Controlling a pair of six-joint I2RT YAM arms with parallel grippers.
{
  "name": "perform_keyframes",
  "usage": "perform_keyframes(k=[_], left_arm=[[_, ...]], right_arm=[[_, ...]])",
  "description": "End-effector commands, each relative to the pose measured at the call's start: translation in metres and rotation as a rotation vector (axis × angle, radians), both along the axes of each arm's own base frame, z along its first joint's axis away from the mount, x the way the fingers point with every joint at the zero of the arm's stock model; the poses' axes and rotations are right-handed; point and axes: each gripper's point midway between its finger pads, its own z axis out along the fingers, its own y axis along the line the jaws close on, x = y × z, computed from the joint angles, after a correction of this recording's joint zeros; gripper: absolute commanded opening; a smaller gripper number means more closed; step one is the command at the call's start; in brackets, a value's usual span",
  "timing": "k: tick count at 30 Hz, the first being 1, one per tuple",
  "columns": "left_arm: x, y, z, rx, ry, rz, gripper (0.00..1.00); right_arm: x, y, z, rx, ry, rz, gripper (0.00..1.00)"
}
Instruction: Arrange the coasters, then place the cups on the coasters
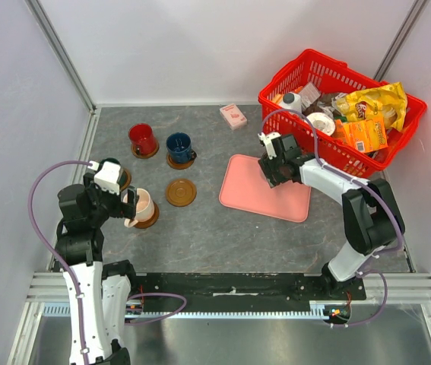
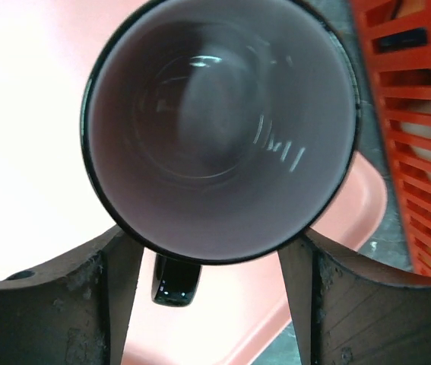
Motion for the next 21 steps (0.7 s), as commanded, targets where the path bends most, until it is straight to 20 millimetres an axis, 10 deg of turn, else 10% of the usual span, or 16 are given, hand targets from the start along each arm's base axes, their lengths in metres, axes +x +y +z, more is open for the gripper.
perform_keyframes(k=[1,5,10,21], left_arm=[[0.004,-0.002,0.008,-0.017,-0.041,0.0,0.96],[0.003,-0.001,0.009,-0.016,-0.042,0.005,0.96],[0.004,-0.001,0.007,-0.018,-0.037,0.0,0.96],[0.004,-0.001,0.007,-0.019,-0.035,0.001,0.96]], right_arm=[[0.007,0.018,-0.003,0.072,0.025,0.059,0.72],[0.009,0.022,-0.014,0.073,0.061,0.065,0.53],[0.007,0.023,-0.017,0.073,0.083,0.075,0.03],[-0.002,0.065,0.082,0.038,-0.099,0.273,0.0]])
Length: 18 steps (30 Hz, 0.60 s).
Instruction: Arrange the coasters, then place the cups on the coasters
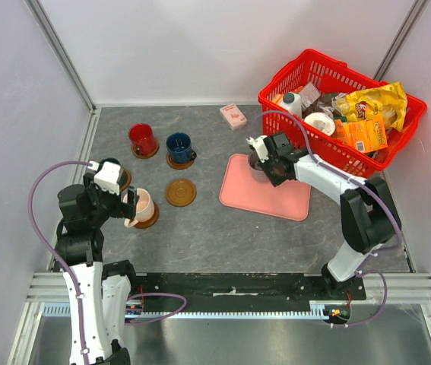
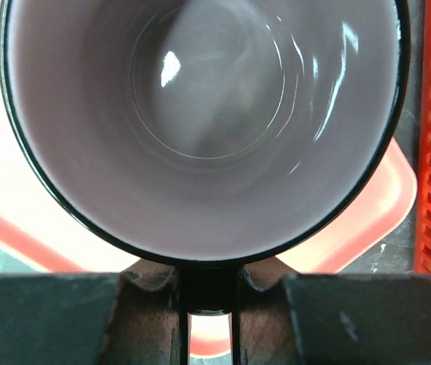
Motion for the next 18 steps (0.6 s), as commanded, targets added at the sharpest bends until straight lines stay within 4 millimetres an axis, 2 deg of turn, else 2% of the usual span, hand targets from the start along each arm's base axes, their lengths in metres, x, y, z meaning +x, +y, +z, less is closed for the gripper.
perform_keyframes(k=[1,5,8,15,16,18], left_arm=[[0.005,0.0,0.007,-0.015,-0.034,0.008,0.96],[0.005,0.002,0.006,-0.016,-0.034,0.014,0.96],[0.006,0.003,0.004,-0.015,-0.024,0.021,0.96],[0.005,0.006,0.006,-0.01,-0.04,0.035,0.96],[0.005,0.007,0.007,-0.007,-0.044,0.042,0.96],[0.004,0.008,0.008,-0.008,-0.053,0.049,0.96]], right_arm=[[0.007,0.058,0.099,0.074,-0.239,0.174,0.0],[-0.001,0.104,0.125,0.126,-0.253,0.279,0.0],[-0.002,0.139,0.13,0.176,-0.24,0.337,0.0],[-0.003,0.222,0.12,0.186,-0.212,0.459,0.0],[-0.004,0.232,0.109,0.176,-0.195,0.474,0.0],[-0.008,0.253,0.102,0.173,-0.187,0.508,0.0]])
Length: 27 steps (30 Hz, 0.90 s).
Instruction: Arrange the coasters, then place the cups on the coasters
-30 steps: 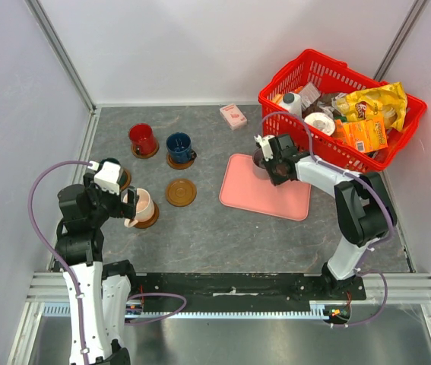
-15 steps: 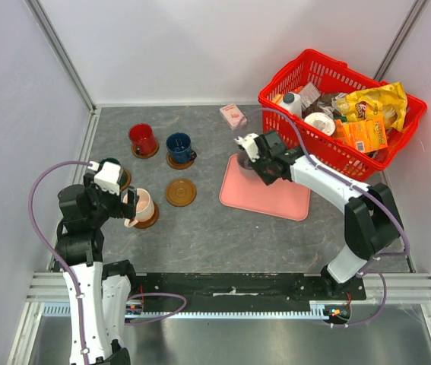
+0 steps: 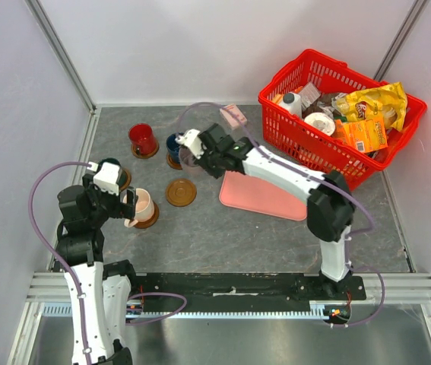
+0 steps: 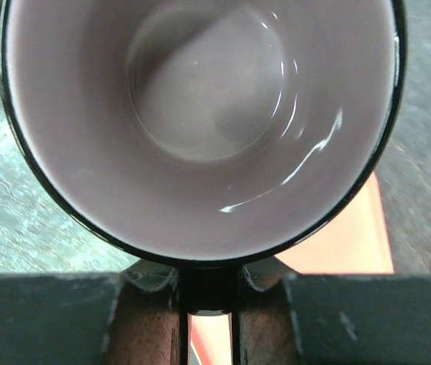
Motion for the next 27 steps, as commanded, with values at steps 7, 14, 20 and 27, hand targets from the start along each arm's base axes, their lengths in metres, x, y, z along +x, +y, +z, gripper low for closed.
perform_keyframes(k=[7,14,20,27], left_arm=[[0.003,0.005,0.013,-0.009,-0.062,0.029,0.96],[0.003,0.005,0.012,-0.009,-0.058,0.027,0.96],[0.002,0.004,0.013,-0.007,-0.066,0.025,0.96],[0.002,0.004,0.013,-0.007,-0.068,0.026,0.96]], right_arm=[[-0.008,0.078,-0.029,0.002,0.015,0.1,0.0],[-0.01,0.085,-0.052,-0.01,0.043,0.106,0.0],[-0.017,0.089,-0.059,-0.021,0.05,0.121,0.0],[-0.024,0.092,-0.065,-0.033,0.059,0.133,0.0]])
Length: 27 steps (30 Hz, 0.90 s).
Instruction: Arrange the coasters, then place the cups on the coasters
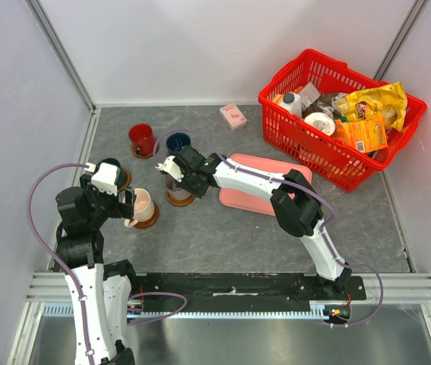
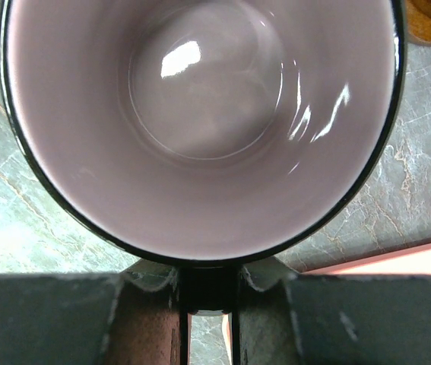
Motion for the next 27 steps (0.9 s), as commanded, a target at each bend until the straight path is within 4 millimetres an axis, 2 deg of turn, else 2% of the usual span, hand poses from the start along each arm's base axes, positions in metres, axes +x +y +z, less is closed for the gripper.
perform_keyframes(k=[1,10,20,24,27], left_arm=[[0.003,-0.001,0.008,-0.013,-0.038,0.001,0.96],[0.002,-0.001,0.008,-0.013,-0.039,0.003,0.96],[0.003,-0.001,0.007,-0.011,-0.04,0.003,0.96],[0.003,0.0,0.007,-0.01,-0.039,0.007,0.96],[0.002,0.0,0.008,-0.01,-0.041,0.007,0.96]], right_arm=[[0.011,0.028,0.029,0.107,-0.064,0.002,0.0],[0.006,0.023,0.02,0.079,-0.048,0.01,0.0],[0.002,0.016,0.018,0.059,-0.044,0.021,0.01],[-0.004,0.016,0.011,0.05,-0.013,0.044,0.07],[-0.005,0.015,0.008,0.039,-0.009,0.052,0.18]])
